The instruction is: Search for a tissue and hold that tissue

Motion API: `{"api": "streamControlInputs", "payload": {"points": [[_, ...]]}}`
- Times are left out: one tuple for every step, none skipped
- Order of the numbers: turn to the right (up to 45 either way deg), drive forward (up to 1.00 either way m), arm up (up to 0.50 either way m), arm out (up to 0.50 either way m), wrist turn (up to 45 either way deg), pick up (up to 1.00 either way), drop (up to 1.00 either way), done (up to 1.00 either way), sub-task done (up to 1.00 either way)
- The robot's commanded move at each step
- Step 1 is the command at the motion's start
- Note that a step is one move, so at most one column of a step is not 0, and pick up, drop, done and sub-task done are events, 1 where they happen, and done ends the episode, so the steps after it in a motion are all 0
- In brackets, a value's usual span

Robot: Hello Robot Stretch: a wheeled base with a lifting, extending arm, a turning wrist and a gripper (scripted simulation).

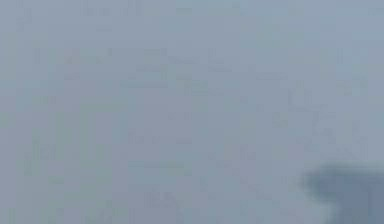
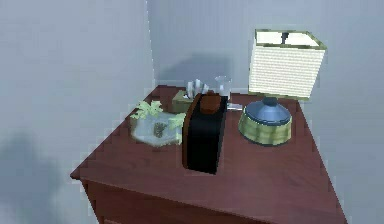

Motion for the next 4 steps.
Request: {"api": "streamControlInputs", "payload": {"points": [[0.0,0.0,0.38,0.0,0.0,0.0,0.0,0.0,0.0],[0.0,0.0,0.0,0.46,0.0,0.0,0.0,0.0,0.0],[0.0,0.0,0.0,0.0,45.0,0.0,0.0,0.0,0.0],[0.0,0.0,0.0,0.0,45.0,0.0,0.0,0.0,0.0]]}}
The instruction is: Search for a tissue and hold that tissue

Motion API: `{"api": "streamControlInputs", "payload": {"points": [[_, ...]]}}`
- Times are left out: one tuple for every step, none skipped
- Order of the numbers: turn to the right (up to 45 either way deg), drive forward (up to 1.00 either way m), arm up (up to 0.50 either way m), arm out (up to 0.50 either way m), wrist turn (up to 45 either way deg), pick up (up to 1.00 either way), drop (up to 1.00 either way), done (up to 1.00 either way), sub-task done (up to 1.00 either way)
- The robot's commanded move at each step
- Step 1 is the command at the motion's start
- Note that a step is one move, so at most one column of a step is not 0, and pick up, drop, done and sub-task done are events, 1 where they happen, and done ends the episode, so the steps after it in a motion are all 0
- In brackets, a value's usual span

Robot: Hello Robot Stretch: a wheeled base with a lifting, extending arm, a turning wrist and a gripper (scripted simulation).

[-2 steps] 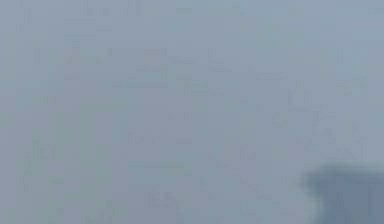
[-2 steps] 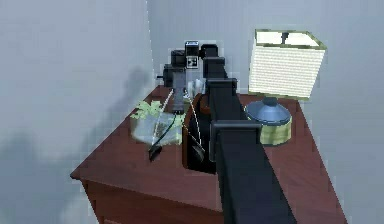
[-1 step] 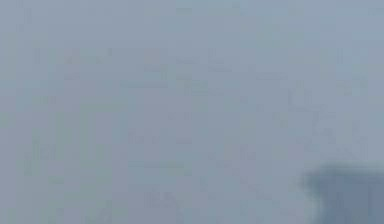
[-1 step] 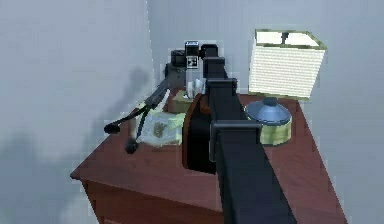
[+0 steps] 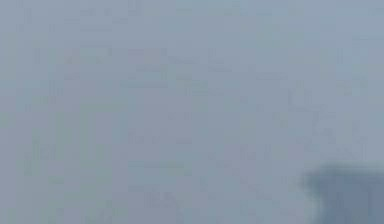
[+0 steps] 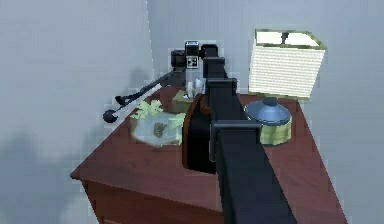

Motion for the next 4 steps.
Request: {"api": "streamControlInputs", "payload": {"points": [[0.0,0.0,0.0,0.0,45.0,0.0,0.0,0.0,0.0],[0.0,0.0,0.0,0.0,45.0,0.0,0.0,0.0,0.0],[0.0,0.0,0.0,0.0,42.0,0.0,0.0,0.0,0.0],[0.0,0.0,-0.12,0.0,0.0,0.0,0.0,0.0,0.0]]}}
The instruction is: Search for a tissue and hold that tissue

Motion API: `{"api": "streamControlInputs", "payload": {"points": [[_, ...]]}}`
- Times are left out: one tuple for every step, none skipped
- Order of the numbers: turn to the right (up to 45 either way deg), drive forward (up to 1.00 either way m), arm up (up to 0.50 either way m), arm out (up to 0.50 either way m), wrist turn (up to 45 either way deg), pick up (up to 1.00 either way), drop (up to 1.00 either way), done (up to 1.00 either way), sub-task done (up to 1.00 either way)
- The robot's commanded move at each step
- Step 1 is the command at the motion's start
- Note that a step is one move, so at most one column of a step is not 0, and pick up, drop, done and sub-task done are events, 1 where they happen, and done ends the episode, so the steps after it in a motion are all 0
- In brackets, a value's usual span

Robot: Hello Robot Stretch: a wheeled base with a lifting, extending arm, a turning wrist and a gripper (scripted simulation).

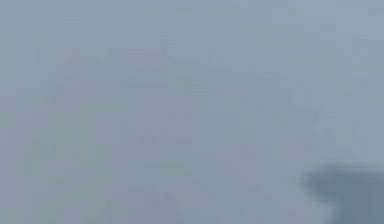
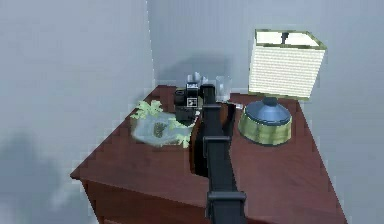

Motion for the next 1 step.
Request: {"api": "streamControlInputs", "payload": {"points": [[0.0,0.0,0.0,0.0,0.0,1.0,0.0,0.0,0.0]]}}
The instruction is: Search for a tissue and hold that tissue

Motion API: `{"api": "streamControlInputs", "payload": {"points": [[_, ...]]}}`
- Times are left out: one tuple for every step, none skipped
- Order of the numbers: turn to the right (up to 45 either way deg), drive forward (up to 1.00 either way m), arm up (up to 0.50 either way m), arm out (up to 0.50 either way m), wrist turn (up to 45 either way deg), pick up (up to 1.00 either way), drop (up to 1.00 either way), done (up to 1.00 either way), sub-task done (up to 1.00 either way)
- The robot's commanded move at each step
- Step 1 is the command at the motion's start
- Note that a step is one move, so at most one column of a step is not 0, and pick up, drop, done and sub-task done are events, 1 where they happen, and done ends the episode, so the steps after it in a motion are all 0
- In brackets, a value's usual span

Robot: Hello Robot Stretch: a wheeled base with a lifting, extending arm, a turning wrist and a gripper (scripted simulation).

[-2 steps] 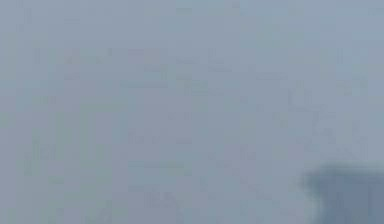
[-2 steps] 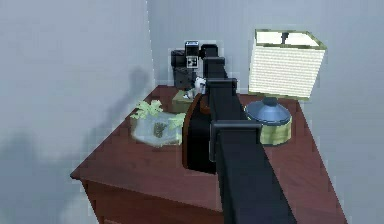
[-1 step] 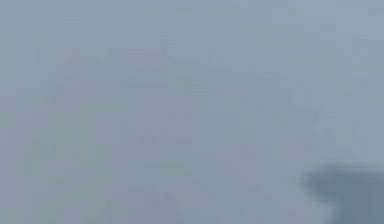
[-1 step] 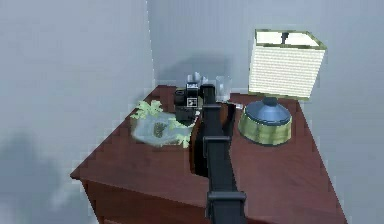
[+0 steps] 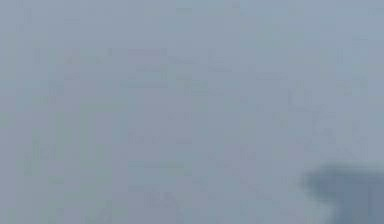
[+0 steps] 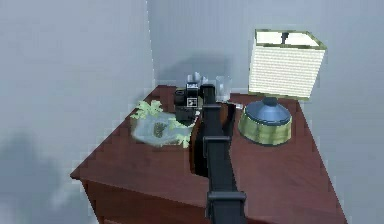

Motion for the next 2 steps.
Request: {"api": "streamControlInputs", "payload": {"points": [[0.0,0.0,0.1,0.0,0.0,0.0,0.0,0.0,0.0],[0.0,0.0,0.0,0.0,0.0,0.0,0.0,1.0,0.0]]}}
